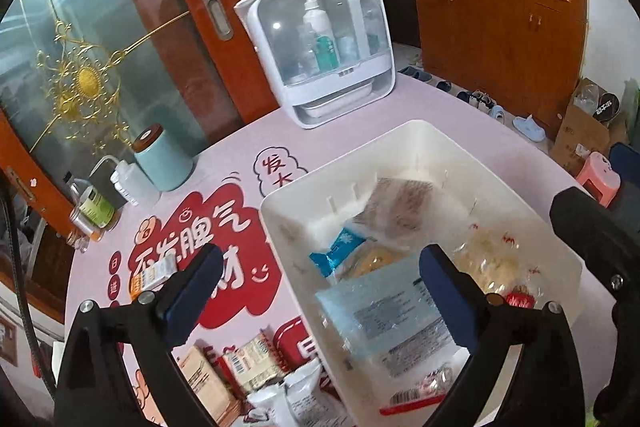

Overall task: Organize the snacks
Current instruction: 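Withdraw both tools from the box back over the snack pile, then grasp the white printed bag with right tool while left tool grasps brown cracker bag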

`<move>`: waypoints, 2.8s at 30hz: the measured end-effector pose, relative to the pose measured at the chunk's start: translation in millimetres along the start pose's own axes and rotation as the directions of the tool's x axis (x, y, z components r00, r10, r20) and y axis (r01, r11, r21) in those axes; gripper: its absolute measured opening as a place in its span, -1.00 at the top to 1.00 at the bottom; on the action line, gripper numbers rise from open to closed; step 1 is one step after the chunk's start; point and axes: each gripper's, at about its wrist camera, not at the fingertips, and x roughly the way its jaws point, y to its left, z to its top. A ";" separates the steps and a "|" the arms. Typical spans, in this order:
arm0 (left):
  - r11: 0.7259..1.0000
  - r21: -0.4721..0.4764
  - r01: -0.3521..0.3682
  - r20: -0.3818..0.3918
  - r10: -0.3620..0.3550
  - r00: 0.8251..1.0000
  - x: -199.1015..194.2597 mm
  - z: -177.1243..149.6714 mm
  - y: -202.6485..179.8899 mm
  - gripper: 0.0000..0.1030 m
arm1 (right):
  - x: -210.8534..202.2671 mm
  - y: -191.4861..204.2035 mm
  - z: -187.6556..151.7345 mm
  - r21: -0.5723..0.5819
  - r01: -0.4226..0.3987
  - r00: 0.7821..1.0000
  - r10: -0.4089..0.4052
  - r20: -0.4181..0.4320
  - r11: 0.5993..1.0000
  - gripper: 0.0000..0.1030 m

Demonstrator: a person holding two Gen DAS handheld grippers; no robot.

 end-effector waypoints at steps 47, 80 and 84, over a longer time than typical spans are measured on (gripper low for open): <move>0.946 -0.308 -0.099 -0.006 0.102 0.995 -187.3 -198.0 146.7 -0.91 | -111.3 119.4 -64.2 -0.233 -0.281 0.958 0.260 -0.118 0.931 -0.70; 0.766 -0.640 -0.059 -0.359 -0.229 0.905 109.8 -189.7 218.0 -0.90 | 103.7 230.0 -169.5 -0.635 -0.130 0.883 -0.203 -0.424 0.761 -0.38; 0.776 -0.627 -0.069 -0.399 -0.244 0.884 129.8 -191.0 206.6 -0.90 | 101.9 230.5 -176.1 -0.679 -0.089 0.911 -0.216 -0.351 0.729 -0.26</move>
